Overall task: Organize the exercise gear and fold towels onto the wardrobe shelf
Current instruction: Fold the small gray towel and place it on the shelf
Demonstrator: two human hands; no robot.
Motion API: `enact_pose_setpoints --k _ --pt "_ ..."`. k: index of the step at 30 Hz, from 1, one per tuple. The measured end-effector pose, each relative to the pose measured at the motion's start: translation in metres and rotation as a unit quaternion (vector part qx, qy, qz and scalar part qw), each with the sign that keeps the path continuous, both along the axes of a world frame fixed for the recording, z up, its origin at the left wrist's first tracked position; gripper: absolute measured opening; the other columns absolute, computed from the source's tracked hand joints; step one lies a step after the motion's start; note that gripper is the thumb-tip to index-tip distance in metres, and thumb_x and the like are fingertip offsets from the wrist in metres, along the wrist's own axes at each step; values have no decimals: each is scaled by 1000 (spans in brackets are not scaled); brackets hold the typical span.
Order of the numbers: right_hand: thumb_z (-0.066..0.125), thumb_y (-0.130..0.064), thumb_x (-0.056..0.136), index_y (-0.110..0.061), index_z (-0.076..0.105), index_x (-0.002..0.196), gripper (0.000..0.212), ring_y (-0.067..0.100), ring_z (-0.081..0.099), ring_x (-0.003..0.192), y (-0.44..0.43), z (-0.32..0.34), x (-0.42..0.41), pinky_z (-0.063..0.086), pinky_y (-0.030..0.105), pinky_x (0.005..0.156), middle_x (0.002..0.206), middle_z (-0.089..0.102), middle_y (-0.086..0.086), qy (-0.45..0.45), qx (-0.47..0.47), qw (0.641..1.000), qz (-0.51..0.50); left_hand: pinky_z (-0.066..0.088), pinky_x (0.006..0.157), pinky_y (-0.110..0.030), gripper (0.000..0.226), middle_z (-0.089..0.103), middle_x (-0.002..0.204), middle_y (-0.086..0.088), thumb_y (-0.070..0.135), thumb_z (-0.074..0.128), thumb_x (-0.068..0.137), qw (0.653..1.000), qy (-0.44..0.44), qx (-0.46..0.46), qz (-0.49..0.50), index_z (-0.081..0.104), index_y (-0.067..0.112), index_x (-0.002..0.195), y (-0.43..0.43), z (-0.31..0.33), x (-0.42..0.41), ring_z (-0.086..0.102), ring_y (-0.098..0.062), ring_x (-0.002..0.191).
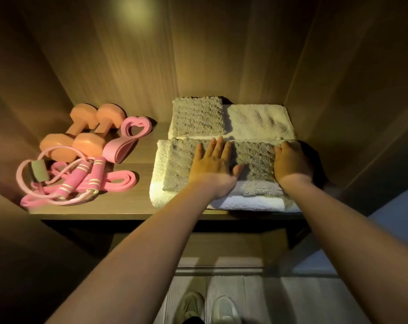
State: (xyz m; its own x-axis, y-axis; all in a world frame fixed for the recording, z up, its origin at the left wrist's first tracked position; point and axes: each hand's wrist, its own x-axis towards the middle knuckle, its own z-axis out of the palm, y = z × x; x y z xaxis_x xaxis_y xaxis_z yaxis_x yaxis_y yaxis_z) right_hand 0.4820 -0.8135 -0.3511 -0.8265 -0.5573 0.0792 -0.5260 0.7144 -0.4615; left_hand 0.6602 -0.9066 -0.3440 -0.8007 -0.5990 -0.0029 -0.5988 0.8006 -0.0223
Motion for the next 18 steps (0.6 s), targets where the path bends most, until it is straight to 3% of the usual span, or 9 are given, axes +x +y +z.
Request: enact_pose_setpoints --k 8,12,14,18 --pt "25 -30 107 -7 53 113 36 28 47 86 0 4 2 31 35 72 112 58 19 -4 4 1000 2 -7 121 -40 80 -14 162 -10 64 9 96 994 45 52 81 -7 12 155 -32 -2 61 -14 -22 149" --pt "26 -39 105 -5 55 116 46 33 57 98 4 10 5 35 35 73 113 59 19 -18 21 999 -18 -6 121 -38 82 -14 162 -12 64 8 96 994 35 52 87 -7 10 155 -36 -2 63 -15 -22 149" --pt "28 -44 102 -8 56 110 47 29 58 86 8 18 4 37 34 72 99 61 14 -68 40 997 -26 -6 121 -39 81 -15 162 -12 64 7 96 995 20 51 86 -9 9 154 -35 -1 61 -15 -24 149" --pt "37 -49 100 -11 49 78 46 23 49 62 21 36 0 40 29 55 69 48 8 -228 57 971 -51 -6 121 -42 79 -17 160 -16 60 9 98 994 -30 35 98 -12 7 153 -34 13 58 -15 -28 149"
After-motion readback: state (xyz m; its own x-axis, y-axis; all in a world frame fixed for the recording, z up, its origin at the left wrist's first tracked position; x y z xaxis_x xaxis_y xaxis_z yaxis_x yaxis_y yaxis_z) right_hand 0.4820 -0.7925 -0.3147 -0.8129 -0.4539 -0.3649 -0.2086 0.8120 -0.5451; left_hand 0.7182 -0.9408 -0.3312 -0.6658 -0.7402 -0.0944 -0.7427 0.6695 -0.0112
